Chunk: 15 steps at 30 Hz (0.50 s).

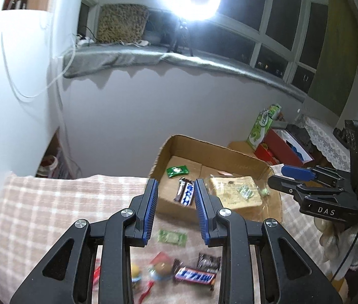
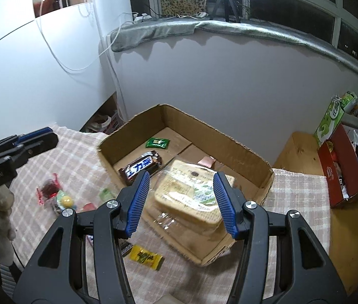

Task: Organize snacks
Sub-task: 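Carry both candies into the box and open both grippers, then grasp the brown chocolate bar with the right gripper while the left gripper grasps the red-sealed dried fruit bag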

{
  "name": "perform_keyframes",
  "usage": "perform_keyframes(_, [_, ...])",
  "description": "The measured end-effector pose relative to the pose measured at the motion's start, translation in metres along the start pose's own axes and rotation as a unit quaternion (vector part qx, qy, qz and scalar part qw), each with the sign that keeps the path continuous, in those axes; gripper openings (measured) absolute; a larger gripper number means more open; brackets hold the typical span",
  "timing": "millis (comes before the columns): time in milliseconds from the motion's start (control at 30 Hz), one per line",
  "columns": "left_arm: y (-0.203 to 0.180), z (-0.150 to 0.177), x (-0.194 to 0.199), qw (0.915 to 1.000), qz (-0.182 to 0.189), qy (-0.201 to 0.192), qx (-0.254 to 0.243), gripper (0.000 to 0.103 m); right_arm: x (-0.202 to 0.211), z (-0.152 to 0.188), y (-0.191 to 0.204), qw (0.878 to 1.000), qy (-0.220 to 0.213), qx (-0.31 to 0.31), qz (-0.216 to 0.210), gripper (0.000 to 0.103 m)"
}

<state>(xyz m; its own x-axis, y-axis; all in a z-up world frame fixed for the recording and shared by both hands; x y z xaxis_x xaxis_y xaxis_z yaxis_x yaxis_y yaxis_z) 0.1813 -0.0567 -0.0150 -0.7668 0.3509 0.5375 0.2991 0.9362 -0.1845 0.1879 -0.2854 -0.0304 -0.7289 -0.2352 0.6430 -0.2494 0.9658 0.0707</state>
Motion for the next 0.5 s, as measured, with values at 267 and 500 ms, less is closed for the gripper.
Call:
perform_keyframes(267, [0.027, 0.021, 0.040, 0.9996, -0.020, -0.012, 0.016, 0.028, 0.020, 0.014, 0.022, 0.999, -0.006, 0.026, -0.019, 0.055])
perform_keyframes(500, [0.055, 0.048, 0.064, 0.9986, -0.041, -0.007, 0.034, 0.028, 0.025, 0.034, 0.040, 0.998, 0.005, 0.058, -0.034, 0.055])
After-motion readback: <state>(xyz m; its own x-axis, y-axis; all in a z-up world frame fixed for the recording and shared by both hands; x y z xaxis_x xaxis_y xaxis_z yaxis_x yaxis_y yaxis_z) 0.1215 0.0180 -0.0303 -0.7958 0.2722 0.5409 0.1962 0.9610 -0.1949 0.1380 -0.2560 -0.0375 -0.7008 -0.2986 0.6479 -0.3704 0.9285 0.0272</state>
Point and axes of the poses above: each gripper's, at about its wrist camera, not at the fingertips, and x roughly against the way its jaws point, y to its left, z to its underside, the point moved 1 cm from there along -x, roughly the way its jaws point, and after that the axes turned 4 degrees about -y, right-handed, at the moved point
